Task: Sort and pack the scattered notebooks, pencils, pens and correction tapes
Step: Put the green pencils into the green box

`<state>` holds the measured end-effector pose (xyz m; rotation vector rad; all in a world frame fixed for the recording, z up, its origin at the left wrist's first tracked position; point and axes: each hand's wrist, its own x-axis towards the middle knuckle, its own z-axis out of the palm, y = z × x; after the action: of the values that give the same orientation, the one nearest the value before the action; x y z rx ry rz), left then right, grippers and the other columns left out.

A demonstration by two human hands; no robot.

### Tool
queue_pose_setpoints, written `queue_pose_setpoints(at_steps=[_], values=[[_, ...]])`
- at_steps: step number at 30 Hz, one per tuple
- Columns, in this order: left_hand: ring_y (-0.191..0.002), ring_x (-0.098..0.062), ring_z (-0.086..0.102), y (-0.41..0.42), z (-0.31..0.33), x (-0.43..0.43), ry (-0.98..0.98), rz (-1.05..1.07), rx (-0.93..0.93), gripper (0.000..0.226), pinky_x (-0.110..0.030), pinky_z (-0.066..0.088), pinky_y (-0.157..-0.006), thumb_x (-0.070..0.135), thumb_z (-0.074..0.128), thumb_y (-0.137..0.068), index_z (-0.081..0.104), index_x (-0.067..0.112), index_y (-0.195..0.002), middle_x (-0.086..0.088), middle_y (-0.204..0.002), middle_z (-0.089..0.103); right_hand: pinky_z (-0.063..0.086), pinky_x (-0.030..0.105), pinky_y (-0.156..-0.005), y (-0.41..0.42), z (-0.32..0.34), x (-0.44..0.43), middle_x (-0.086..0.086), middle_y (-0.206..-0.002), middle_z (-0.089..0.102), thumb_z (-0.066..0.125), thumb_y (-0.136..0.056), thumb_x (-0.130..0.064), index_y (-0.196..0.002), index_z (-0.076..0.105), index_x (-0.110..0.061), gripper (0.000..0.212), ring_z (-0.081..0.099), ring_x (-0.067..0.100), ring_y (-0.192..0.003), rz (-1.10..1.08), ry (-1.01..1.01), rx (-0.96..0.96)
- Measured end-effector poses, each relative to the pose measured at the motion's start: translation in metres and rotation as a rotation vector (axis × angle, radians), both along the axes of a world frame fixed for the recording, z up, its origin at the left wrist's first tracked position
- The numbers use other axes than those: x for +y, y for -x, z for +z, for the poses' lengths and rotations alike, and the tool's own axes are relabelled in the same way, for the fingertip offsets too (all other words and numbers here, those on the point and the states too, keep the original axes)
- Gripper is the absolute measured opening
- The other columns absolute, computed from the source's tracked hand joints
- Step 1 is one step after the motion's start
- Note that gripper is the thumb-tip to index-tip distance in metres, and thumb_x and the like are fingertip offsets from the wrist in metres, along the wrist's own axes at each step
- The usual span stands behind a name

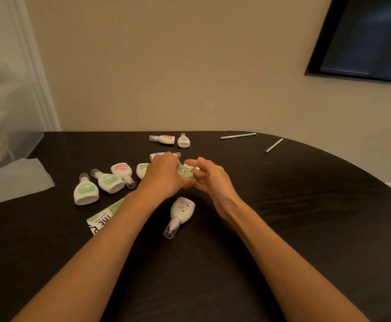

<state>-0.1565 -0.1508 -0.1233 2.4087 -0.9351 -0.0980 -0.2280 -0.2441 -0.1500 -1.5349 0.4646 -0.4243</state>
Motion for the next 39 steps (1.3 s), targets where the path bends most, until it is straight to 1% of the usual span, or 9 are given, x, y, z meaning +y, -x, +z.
queue_pose_setpoints(at_steps=[3,7,13,17,23,25,29,35,39], values=[[-0.095,-0.019,0.054,0.001,-0.002,-0.008,0.000,0.044,-0.012,0.045,-0.025,0.037,-0.067,0.031,0.070,-0.079,0.059,0.008,-0.116,-0.009,-0.105,0.061,0.045,0.028,-0.090,-0.001,0.000,-0.004,0.004,-0.103,0.068,0.033,-0.100,-0.031,-0.108,0.065,-0.012,0.038,0.061,0.013,-0.100,-0.039,-0.093,-0.026],[-0.093,-0.019,0.055,0.003,0.000,-0.024,-0.001,0.088,-0.005,0.044,-0.026,0.039,-0.069,0.028,0.069,-0.080,0.058,0.008,-0.118,-0.010,-0.106,0.060,0.046,0.023,-0.080,-0.003,-0.002,-0.012,-0.004,-0.082,0.069,0.035,-0.099,-0.032,-0.087,0.070,-0.012,0.043,0.060,0.005,-0.087,-0.080,-0.154,-0.029],[-0.108,-0.029,0.053,-0.002,0.016,-0.074,-0.015,0.067,-0.081,0.047,-0.031,0.037,-0.072,0.030,0.071,-0.077,0.056,0.007,-0.115,-0.015,-0.116,0.057,0.052,0.026,-0.082,-0.003,0.002,-0.068,0.004,-0.093,0.070,0.042,-0.097,-0.019,-0.091,0.067,-0.011,0.026,0.065,0.017,-0.097,-0.420,-0.143,-0.228],[-0.109,-0.029,0.052,-0.013,0.024,-0.121,-0.062,0.029,-0.114,0.043,-0.031,0.036,-0.072,0.029,0.072,-0.076,0.057,0.006,-0.109,-0.014,-0.115,0.056,0.047,0.037,-0.094,-0.002,-0.018,-0.136,-0.005,-0.087,0.061,0.048,-0.093,-0.016,-0.088,0.058,-0.023,0.013,0.059,0.017,-0.100,-0.811,0.045,-0.067],[-0.087,-0.023,0.050,-0.036,0.028,-0.180,-0.049,0.009,-0.121,0.039,-0.031,0.035,-0.067,0.030,0.071,-0.078,0.057,0.007,-0.107,-0.010,-0.101,0.058,0.040,0.032,-0.094,-0.025,-0.019,-0.236,0.008,-0.118,0.053,0.052,-0.091,-0.016,-0.107,0.052,-0.011,0.017,0.049,0.021,-0.111,-1.108,0.187,0.173],[-0.082,-0.022,0.045,-0.049,0.026,-0.192,-0.055,0.014,-0.121,0.038,-0.031,0.035,-0.066,0.030,0.070,-0.080,0.056,0.008,-0.108,-0.009,-0.098,0.056,0.040,0.038,-0.098,-0.036,-0.020,-0.262,0.012,-0.123,0.054,0.054,-0.091,-0.026,-0.117,0.048,-0.006,0.034,0.049,0.026,-0.115,-1.115,0.242,0.294],[-0.100,-0.028,0.053,-0.083,0.017,-0.208,-0.085,0.052,-0.118,0.039,-0.032,0.036,-0.070,0.029,0.068,-0.082,0.055,0.007,-0.110,-0.013,-0.110,0.058,0.033,0.041,-0.102,-0.062,-0.021,-0.298,0.018,-0.129,0.049,0.052,-0.089,-0.042,-0.128,0.043,0.001,0.058,0.046,0.031,-0.120,-1.074,0.381,0.576],[-0.091,-0.025,0.050,-0.105,0.013,-0.223,-0.115,0.049,-0.137,0.038,-0.031,0.035,-0.068,0.029,0.067,-0.082,0.055,0.005,-0.110,-0.013,-0.109,0.058,0.035,0.039,-0.098,-0.077,-0.025,-0.323,0.019,-0.128,0.048,0.053,-0.092,-0.030,-0.126,0.048,-0.001,0.044,0.047,0.031,-0.117,-0.951,0.536,0.762],[-0.089,-0.025,0.048,-0.113,0.010,-0.233,-0.134,0.037,-0.131,0.038,-0.032,0.036,-0.068,0.030,0.067,-0.082,0.055,0.006,-0.108,-0.012,-0.109,0.057,0.048,0.037,-0.087,-0.075,-0.020,-0.333,0.018,-0.117,0.057,0.057,-0.090,-0.027,-0.115,0.056,-0.002,0.035,0.056,0.030,-0.104,-0.831,0.548,0.763]])
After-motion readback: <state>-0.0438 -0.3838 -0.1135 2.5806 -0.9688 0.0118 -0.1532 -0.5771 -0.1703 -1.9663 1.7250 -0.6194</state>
